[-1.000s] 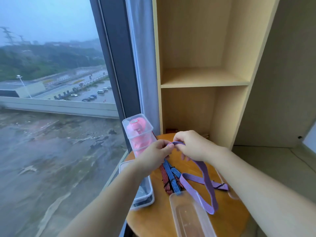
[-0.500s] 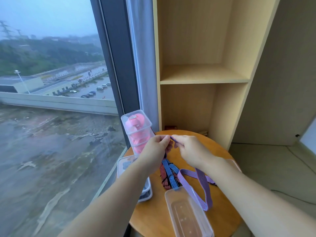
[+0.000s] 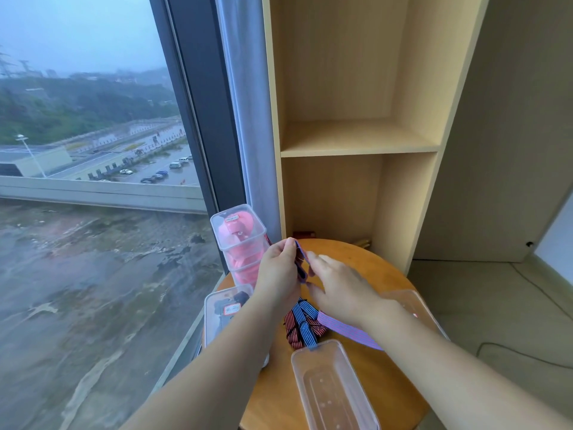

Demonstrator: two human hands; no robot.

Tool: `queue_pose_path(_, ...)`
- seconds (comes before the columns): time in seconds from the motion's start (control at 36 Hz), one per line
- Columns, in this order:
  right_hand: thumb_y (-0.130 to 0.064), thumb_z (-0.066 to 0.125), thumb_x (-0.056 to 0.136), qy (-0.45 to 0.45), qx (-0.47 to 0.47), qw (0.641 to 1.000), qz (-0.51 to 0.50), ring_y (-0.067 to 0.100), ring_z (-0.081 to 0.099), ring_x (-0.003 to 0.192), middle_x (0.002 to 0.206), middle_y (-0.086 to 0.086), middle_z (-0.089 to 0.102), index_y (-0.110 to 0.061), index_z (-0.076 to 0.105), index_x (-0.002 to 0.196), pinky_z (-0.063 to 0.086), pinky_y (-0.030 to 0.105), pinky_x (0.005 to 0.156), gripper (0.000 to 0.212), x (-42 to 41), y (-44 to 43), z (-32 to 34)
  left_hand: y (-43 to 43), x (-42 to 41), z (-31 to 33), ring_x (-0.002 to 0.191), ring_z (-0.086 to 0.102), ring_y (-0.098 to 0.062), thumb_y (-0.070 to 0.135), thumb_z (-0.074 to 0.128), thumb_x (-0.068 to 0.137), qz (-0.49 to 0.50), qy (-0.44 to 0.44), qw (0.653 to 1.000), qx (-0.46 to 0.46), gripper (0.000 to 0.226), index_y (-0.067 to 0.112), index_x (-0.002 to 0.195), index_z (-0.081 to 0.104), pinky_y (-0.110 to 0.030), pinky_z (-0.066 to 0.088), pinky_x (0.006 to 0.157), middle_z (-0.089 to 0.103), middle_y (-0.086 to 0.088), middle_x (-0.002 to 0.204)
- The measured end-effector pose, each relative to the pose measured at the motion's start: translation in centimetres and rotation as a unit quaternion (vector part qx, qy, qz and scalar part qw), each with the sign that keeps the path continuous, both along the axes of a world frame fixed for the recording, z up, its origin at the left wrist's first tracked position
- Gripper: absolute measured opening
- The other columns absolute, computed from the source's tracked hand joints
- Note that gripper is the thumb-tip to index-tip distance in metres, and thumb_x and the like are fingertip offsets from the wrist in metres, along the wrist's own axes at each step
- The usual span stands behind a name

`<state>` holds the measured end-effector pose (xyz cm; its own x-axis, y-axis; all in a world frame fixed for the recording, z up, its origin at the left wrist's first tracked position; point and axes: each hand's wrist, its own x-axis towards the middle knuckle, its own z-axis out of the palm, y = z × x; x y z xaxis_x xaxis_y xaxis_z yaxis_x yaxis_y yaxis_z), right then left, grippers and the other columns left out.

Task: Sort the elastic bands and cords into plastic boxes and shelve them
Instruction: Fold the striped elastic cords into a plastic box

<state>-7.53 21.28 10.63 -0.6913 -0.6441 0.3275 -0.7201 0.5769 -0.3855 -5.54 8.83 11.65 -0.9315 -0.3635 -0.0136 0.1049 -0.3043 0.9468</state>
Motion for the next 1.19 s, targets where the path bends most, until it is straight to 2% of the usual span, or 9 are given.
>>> queue_pose_path(0.11,-0.031,0.06,0.093,0.007,0.023,1.0,0.02,0.029,0.056,0.103,0.111,0.002,0.058,-0.015,0.045,0.133,0.046,0.042,0.08,0.046,-0.3,0.2,0.5,0.0,0.0,-0.2,0.045,0.045,-0.009,0.016,0.04,0.105,0.013,0.002,1.0,0.026,0.041,0.012,0.068,0.057,-0.021,0.038,0.043,0.048,0.0,0.052)
queue_pose_path(0.31,-0.022,0.049,0.1,0.045,0.023,0.999,0.011,0.033,0.057,0.097,0.107,0.008,0.062,-0.011,0.054,0.127,0.037,0.037,0.07,0.03,-1.2,0.6,0.0,-0.8,0.2,0.7,0.075,0.052,-0.017,0.002,0.036,0.103,-0.004,-0.015,0.998,0.054,0.024,0.005,0.089,0.055,-0.024,0.042,0.068,0.054,-0.009,0.077)
queue_pose_path(0.44,-0.019,0.044,0.102,0.029,0.113,0.993,0.033,0.033,0.058,0.101,0.111,0.012,0.064,-0.007,0.058,0.12,0.046,0.045,0.082,0.026,-2.6,1.6,1.0,-3.2,1.1,1.7,0.084,0.06,-0.02,0.0,0.04,0.098,-0.058,-0.106,0.98,-0.156,0.026,0.007,0.091,0.064,-0.024,0.049,0.075,0.062,-0.016,0.093)
queue_pose_path(0.56,-0.021,0.044,0.102,0.032,0.166,0.984,0.051,0.035,0.057,0.093,0.1,0.014,0.063,-0.007,0.057,0.106,0.045,0.047,0.078,0.02,-3.3,1.0,2.6,-4.8,1.6,2.0,0.071,0.05,-0.021,0.028,0.057,0.098,-0.128,-0.141,0.898,-0.396,0.02,0.023,0.087,0.073,-0.03,0.04,0.064,0.06,-0.01,0.078)
queue_pose_path(0.72,-0.028,0.044,0.103,0.054,0.162,0.984,0.055,0.034,0.057,0.085,0.092,0.015,0.064,-0.006,0.06,0.101,0.044,0.043,0.073,0.027,-3.6,0.5,4.0,-5.8,1.2,2.1,0.072,0.047,-0.023,0.03,0.074,0.087,-0.165,-0.166,0.896,-0.378,0.02,0.011,0.082,0.072,-0.035,0.038,0.066,0.062,-0.012,0.077)
queue_pose_path(0.86,-0.025,0.042,0.103,0.054,0.192,0.976,0.088,0.03,0.057,0.089,0.097,0.011,0.063,-0.008,0.059,0.107,0.045,0.045,0.078,0.024,-3.4,-0.2,4.1,-5.5,1.1,2.4,0.055,0.032,-0.02,0.039,0.075,0.083,-0.196,-0.172,0.909,-0.324,0.041,0.0,0.093,0.066,-0.029,0.022,0.052,0.05,-0.013,0.07)
queue_pose_path(0.92,-0.024,0.042,0.103,0.049,0.189,0.977,0.088,0.03,0.057,0.087,0.095,0.011,0.063,-0.008,0.058,0.104,0.046,0.046,0.076,0.022,-3.4,-0.3,4.2,-5.3,0.9,2.2,0.048,0.032,-0.014,0.036,0.071,0.086,-0.2,-0.159,0.918,-0.304,0.031,0.007,0.097,0.072,-0.027,0.022,0.051,0.053,-0.004,0.06)
queue_pose_path(1.06,-0.022,0.046,0.101,0.011,0.077,0.996,0.044,0.034,0.057,0.083,0.089,0.015,0.064,-0.006,0.062,0.097,0.046,0.047,0.075,0.023,-3.7,-0.3,4.4,-4.5,0.5,1.8,0.04,0.031,-0.008,0.022,0.056,0.098,-0.183,-0.11,0.947,-0.241,0.021,0.005,0.093,0.068,-0.016,0.03,0.041,0.038,-0.002,0.053)
queue_pose_path(1.19,-0.011,0.048,0.099,-0.002,-0.015,1.0,0.022,0.032,0.057,0.077,0.083,0.015,0.065,-0.002,0.064,0.099,0.046,0.047,0.075,0.019,-3.5,-0.6,3.2,-3.7,0.1,1.0,0.035,0.04,-0.005,0.018,0.05,0.102,-0.118,-0.084,0.967,-0.212,0.023,0.004,0.09,0.063,-0.015,0.034,0.036,0.045,0.005,0.042)
